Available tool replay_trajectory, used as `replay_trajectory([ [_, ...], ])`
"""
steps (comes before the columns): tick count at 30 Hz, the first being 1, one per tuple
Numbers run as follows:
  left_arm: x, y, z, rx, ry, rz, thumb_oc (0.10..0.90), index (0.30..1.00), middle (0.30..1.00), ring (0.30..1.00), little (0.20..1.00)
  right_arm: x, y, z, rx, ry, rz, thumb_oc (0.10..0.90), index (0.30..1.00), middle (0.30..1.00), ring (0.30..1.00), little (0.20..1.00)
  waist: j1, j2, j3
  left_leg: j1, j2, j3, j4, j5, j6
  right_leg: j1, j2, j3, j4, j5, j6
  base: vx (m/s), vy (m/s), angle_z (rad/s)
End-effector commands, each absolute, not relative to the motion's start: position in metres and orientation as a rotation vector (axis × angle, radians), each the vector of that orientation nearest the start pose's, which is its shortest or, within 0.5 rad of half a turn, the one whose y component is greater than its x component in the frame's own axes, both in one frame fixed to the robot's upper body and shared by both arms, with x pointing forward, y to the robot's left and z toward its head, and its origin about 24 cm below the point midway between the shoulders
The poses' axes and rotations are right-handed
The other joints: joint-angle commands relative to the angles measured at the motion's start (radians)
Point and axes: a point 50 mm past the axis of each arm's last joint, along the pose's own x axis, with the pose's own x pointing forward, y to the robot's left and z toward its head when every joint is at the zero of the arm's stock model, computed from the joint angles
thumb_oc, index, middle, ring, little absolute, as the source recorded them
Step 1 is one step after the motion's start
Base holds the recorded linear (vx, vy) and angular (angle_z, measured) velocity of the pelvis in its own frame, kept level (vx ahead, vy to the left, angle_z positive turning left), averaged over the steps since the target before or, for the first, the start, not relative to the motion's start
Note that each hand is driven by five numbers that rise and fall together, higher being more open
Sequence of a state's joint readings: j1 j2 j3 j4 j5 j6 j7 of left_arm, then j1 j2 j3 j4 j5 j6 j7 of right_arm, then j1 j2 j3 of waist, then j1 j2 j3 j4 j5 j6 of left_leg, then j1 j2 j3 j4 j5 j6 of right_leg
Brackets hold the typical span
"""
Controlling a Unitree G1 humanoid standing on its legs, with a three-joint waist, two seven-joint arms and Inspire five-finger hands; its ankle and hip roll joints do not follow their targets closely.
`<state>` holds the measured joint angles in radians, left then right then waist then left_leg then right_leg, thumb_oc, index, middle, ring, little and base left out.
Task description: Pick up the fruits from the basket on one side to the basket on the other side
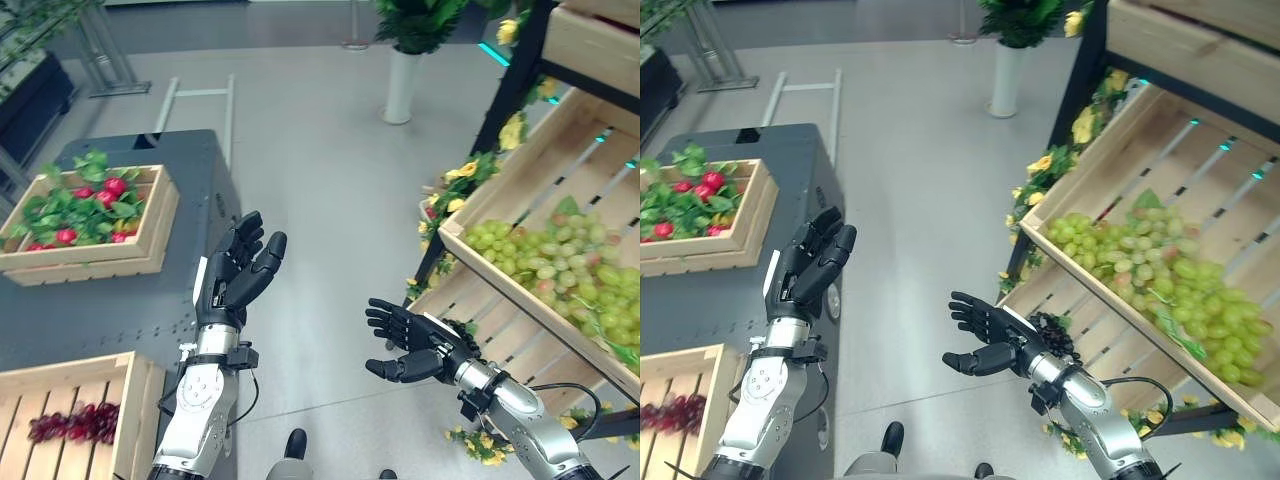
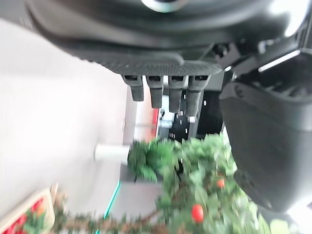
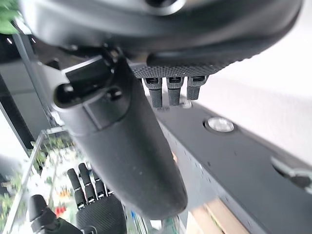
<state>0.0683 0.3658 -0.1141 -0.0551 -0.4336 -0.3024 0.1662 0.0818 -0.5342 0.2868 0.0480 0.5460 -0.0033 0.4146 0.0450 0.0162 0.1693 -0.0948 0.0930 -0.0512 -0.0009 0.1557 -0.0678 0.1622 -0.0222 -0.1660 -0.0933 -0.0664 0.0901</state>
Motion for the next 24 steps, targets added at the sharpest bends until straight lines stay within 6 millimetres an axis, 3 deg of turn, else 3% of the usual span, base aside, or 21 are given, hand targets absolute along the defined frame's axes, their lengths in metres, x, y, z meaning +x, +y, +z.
replay_trajectory([
  [1, 0.246, 0.211, 0.133, -0.053, -0.586, 0.045, 0.800, 0.900, 0.900, 0.900, 0.900, 0.239, -0.156, 0.063, 0.062, -0.070, 0.680, 0.800, 0.900, 0.900, 0.900, 0.900, 0.029, -0.092, -0.041, -0.016, -0.099, 0.096, 0.143, -0.173, -0.009, -0.035, -0.016, -0.015, 0.008, 0.043, -0.033, -0.11, -0.062, 0.84],
  [4, 0.242, 0.212, 0.137, -0.043, -0.599, 0.049, 0.800, 0.900, 0.900, 0.900, 0.900, 0.238, -0.156, 0.062, 0.055, -0.061, 0.677, 0.800, 0.900, 0.900, 0.900, 0.900, 0.027, -0.100, -0.042, -0.020, -0.112, 0.134, 0.272, -0.218, 0.012, -0.045, -0.031, -0.040, 0.016, 0.049, -0.040, -0.04, -0.026, 0.77],
  [6, 0.241, 0.215, 0.141, -0.041, -0.606, 0.050, 0.800, 0.900, 0.900, 0.900, 0.900, 0.237, -0.159, 0.062, 0.056, -0.056, 0.668, 0.800, 0.900, 0.900, 0.900, 0.900, 0.023, -0.100, -0.051, -0.001, -0.096, 0.155, 0.286, -0.220, 0.011, -0.048, -0.033, -0.060, 0.014, 0.050, -0.040, 0.01, 0.021, 0.69],
  [9, 0.242, 0.216, 0.141, -0.038, -0.605, 0.044, 0.800, 0.900, 0.900, 0.900, 0.900, 0.238, -0.162, 0.060, 0.065, -0.043, 0.632, 0.800, 0.900, 0.900, 0.900, 0.900, 0.015, -0.089, -0.079, 0.043, -0.058, 0.189, 0.204, -0.198, -0.008, -0.050, -0.035, -0.095, 0.006, 0.041, -0.038, 0.04, 0.086, 0.89],
  [11, 0.244, 0.214, 0.139, -0.043, -0.597, 0.022, 0.800, 0.900, 0.900, 0.900, 0.900, 0.238, -0.164, 0.056, 0.084, -0.030, 0.566, 0.800, 0.900, 0.900, 0.900, 0.900, -0.006, -0.071, -0.109, 0.101, 0.003, 0.282, 0.047, -0.160, -0.032, -0.047, -0.045, -0.155, 0.006, 0.032, -0.033, 0.05, 0.193, 1.31],
  [12, 0.244, 0.214, 0.138, -0.044, -0.595, 0.020, 0.800, 0.900, 0.900, 0.900, 0.900, 0.238, -0.164, 0.056, 0.084, -0.029, 0.562, 0.800, 0.900, 0.900, 0.900, 0.900, -0.009, -0.069, -0.111, 0.109, 0.008, 0.293, 0.030, -0.153, -0.034, -0.046, -0.047, -0.163, 0.006, 0.031, -0.033, 0.09, 0.238, 1.10],
  [13, 0.244, 0.213, 0.136, -0.052, -0.591, -0.002, 0.800, 0.900, 0.900, 0.900, 0.900, 0.236, -0.166, 0.052, 0.079, -0.021, 0.530, 0.800, 0.900, 0.900, 0.900, 0.900, -0.028, -0.053, -0.119, 0.147, 0.046, 0.373, -0.043, -0.132, -0.057, -0.027, -0.057, -0.203, 0.006, 0.017, -0.022, 0.07, 0.247, 1.24],
  [15, 0.244, 0.210, 0.135, -0.054, -0.592, -0.018, 0.800, 0.900, 0.900, 0.900, 0.900, 0.234, -0.167, 0.051, 0.081, -0.017, 0.510, 0.800, 0.900, 0.900, 0.900, 0.900, -0.041, -0.043, -0.121, 0.164, 0.062, 0.440, -0.077, -0.112, -0.064, -0.021, -0.072, -0.253, 0.006, 0.020, -0.016, 0.03, 0.238, 1.32],
  [19, 0.240, 0.210, 0.134, -0.052, -0.590, -0.022, 0.800, 0.900, 0.900, 0.900, 0.900, 0.232, -0.164, 0.045, 0.101, -0.003, 0.503, 0.800, 0.900, 0.900, 0.900, 0.900, -0.020, -0.026, -0.119, 0.175, 0.042, 0.417, -0.086, -0.125, -0.053, -0.025, -0.110, -0.294, 0.025, 0.029, 0.008, 0.05, 0.257, 0.73],
  [24, 0.235, 0.214, 0.135, -0.044, -0.587, -0.031, 0.800, 0.900, 0.900, 0.900, 0.900, 0.227, -0.165, 0.044, 0.129, 0.003, 0.475, 0.800, 0.900, 0.900, 0.900, 0.900, -0.004, -0.029, -0.120, 0.181, -0.002, 0.388, -0.086, -0.155, -0.028, -0.034, -0.142, -0.310, 0.048, 0.035, 0.036, 0.08, 0.237, 0.11],
])
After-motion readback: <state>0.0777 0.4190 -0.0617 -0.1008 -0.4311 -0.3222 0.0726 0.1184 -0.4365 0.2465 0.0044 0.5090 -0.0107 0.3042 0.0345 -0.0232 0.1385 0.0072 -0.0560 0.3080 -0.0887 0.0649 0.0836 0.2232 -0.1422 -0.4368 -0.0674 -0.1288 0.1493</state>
